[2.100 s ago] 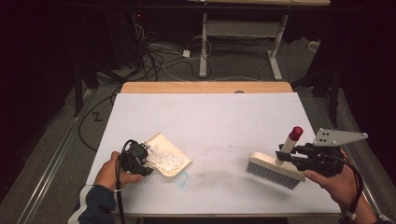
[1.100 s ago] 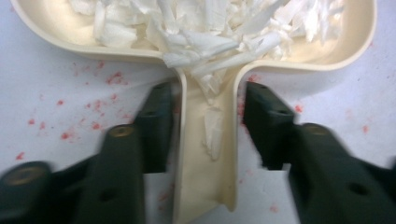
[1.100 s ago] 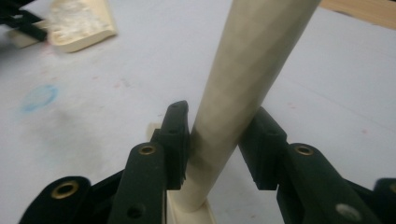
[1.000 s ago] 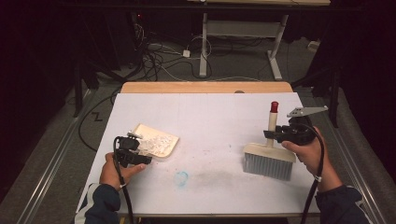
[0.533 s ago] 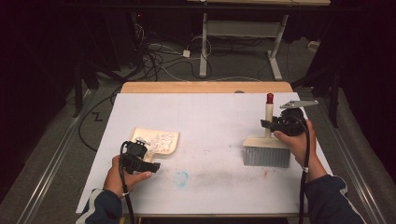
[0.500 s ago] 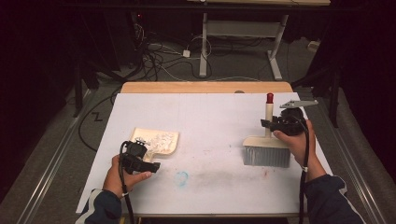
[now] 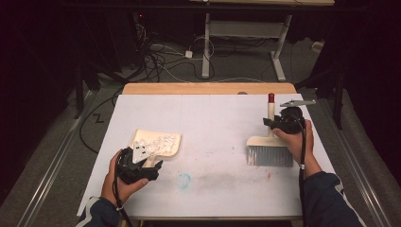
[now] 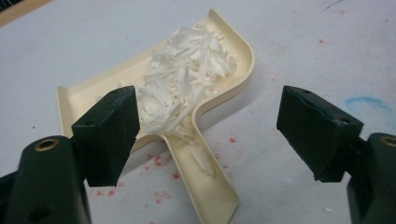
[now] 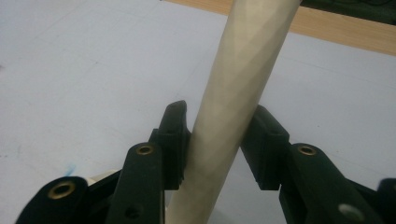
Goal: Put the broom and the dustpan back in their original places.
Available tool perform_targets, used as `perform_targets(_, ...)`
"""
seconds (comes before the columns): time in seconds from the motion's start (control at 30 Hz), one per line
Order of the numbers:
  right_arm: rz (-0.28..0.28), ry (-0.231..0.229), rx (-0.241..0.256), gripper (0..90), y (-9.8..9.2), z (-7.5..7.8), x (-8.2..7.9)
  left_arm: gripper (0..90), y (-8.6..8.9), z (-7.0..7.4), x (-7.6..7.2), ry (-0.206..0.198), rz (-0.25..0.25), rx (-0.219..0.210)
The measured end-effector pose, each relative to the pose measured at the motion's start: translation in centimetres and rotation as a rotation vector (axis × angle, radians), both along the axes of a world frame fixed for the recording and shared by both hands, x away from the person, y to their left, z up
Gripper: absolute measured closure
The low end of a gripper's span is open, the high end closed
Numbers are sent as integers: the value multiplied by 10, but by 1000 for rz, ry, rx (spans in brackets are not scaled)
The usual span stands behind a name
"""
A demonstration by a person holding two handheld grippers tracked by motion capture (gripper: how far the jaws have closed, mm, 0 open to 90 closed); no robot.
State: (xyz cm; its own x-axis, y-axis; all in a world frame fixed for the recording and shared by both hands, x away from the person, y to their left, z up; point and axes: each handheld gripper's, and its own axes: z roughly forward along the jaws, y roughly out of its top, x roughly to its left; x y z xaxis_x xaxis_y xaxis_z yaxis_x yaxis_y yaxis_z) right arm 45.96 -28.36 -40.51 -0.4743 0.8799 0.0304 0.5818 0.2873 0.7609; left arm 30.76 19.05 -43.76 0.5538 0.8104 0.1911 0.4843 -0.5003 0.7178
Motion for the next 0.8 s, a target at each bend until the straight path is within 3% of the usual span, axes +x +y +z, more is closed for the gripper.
perform_targets(0.2,-15,2,-34,628,4,-7,8,220,3,-3,-10,-80,-42,2)
perform_targets(0.37,-27,14,-48,624,7,-12,15,220,5,-9,-15,-79,-36,2)
perform_targets(0.5,-43,17,-67,619,8,-15,18,220,4,-13,-19,-72,-67,24)
perform_targets(0.53,-45,15,-70,616,9,-16,19,220,4,-13,-19,-88,-79,29)
perform_targets(0.63,-76,-3,-89,586,9,-16,19,218,3,-14,-20,-92,-85,24)
perform_targets(0.8,-95,-40,-64,538,3,-10,17,205,3,-14,-20,-93,-84,21)
